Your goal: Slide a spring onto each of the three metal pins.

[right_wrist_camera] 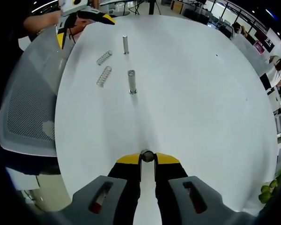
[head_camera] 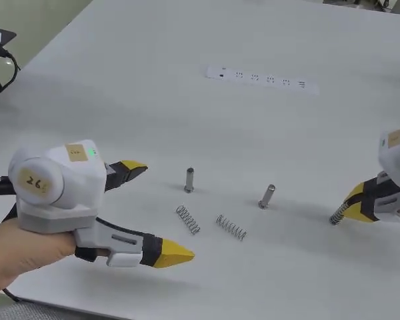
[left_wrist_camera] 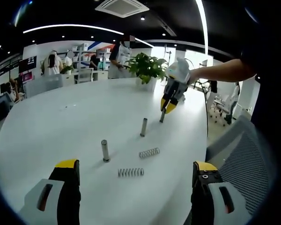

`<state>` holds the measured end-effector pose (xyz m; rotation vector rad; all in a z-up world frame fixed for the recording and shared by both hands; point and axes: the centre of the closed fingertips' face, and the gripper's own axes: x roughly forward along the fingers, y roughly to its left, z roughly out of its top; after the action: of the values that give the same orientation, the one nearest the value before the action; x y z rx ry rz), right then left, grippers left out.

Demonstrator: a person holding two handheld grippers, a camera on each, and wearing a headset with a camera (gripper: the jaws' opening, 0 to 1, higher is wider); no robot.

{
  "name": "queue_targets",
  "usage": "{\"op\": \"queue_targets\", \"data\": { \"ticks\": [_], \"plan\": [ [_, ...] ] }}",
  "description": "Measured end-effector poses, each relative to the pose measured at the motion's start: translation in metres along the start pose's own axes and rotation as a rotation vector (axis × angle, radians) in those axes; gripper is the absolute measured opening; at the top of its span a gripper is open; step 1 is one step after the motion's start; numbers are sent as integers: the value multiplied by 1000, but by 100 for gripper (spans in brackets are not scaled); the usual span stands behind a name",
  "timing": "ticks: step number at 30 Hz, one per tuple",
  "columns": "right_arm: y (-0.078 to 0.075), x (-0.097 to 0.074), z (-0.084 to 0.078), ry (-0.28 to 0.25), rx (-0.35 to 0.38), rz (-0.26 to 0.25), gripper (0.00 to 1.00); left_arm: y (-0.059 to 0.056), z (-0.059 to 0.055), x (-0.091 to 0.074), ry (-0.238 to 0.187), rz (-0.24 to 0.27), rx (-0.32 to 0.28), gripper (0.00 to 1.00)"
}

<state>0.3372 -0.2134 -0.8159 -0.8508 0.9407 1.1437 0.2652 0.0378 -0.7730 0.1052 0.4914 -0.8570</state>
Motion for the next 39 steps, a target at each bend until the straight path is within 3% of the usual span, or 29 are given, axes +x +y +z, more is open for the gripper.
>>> {"op": "queue_targets", "data": {
  "ticks": [19, 39],
  "plan": [
    [-2, 0, 0, -5, -26, -5, 13, -1, -1, 0, -1, 0, -1, 98],
    [-2, -7, 10, -66, -2, -24, 26, 0, 4, -1, -9, 2, -1, 98]
  ]
}}
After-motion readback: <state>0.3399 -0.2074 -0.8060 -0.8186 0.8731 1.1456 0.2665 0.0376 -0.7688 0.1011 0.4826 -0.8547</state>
